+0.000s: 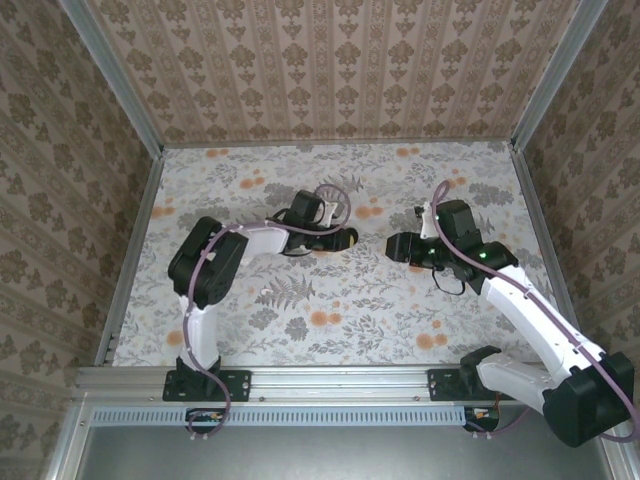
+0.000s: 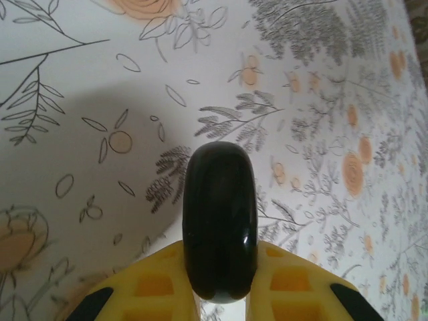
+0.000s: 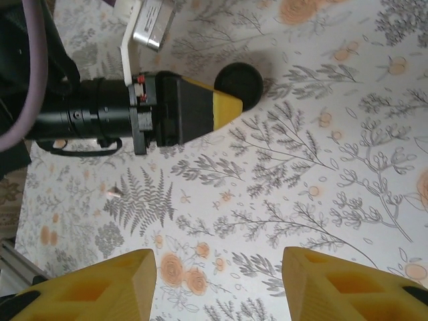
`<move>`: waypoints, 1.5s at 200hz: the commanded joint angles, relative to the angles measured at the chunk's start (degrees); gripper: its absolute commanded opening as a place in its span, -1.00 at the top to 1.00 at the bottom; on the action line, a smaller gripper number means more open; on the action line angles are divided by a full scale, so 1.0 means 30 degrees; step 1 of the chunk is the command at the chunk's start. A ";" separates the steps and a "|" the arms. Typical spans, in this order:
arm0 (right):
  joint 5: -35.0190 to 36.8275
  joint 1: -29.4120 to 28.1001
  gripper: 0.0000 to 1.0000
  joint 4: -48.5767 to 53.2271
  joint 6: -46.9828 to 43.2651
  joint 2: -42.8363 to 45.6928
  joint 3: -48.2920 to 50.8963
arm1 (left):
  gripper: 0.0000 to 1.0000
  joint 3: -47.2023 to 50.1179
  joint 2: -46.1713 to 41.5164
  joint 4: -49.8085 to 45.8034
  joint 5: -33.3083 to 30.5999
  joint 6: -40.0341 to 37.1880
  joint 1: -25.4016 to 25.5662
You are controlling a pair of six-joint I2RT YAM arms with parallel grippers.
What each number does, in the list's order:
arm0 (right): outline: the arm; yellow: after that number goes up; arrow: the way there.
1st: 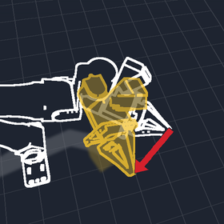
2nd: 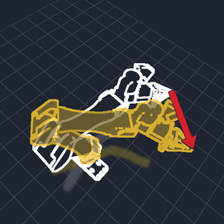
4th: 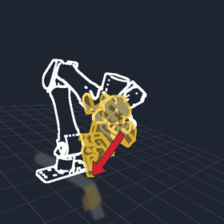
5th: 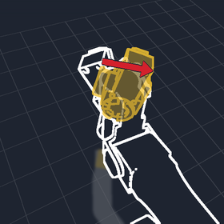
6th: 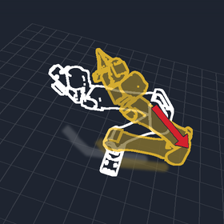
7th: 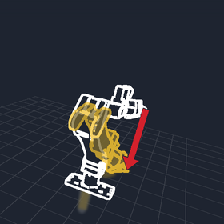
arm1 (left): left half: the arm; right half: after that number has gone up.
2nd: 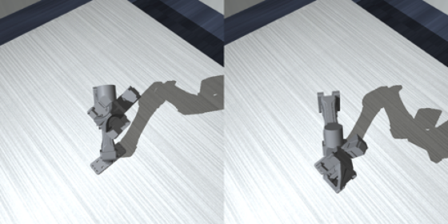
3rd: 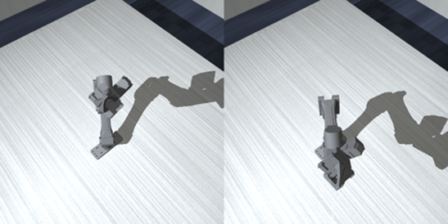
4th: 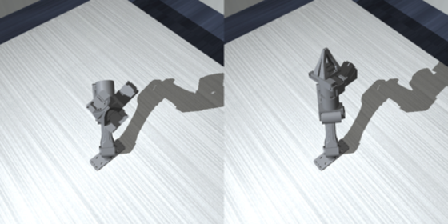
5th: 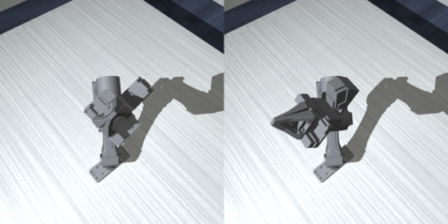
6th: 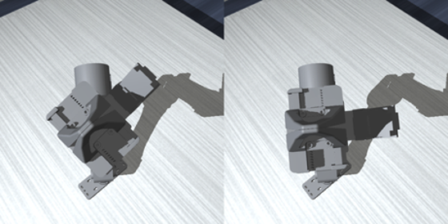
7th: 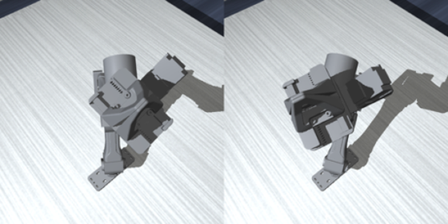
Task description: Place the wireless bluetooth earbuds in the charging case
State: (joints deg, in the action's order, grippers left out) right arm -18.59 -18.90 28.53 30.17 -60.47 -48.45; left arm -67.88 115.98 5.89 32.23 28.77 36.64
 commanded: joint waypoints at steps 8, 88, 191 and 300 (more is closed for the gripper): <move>0.0183 0.0362 -0.07 -0.0129 0.0115 0.0468 0.0738 | 0.79 -0.2101 0.0631 -0.2665 -0.0274 -0.0022 0.0292; 0.0358 0.0702 -0.09 0.0518 -0.0382 0.0038 -0.0872 | 0.13 -0.4040 -0.1368 -0.8642 -0.2646 -0.2934 -0.0386; 0.1077 -0.1012 -0.04 0.0803 -0.0173 -0.3536 -0.3680 | -0.10 -0.0668 -0.8911 -1.3849 -1.0922 -0.0088 -0.5880; 0.0311 -0.3556 -0.03 0.1013 -0.0396 -0.9500 -0.8572 | -0.20 0.2795 -0.8173 -1.4974 -1.1151 0.7604 -0.7203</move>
State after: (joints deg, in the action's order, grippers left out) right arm -17.58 -29.52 29.43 29.95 -89.84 -72.82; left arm -59.70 90.19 -38.94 0.95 46.48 15.33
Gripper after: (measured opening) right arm 0.515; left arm 0.588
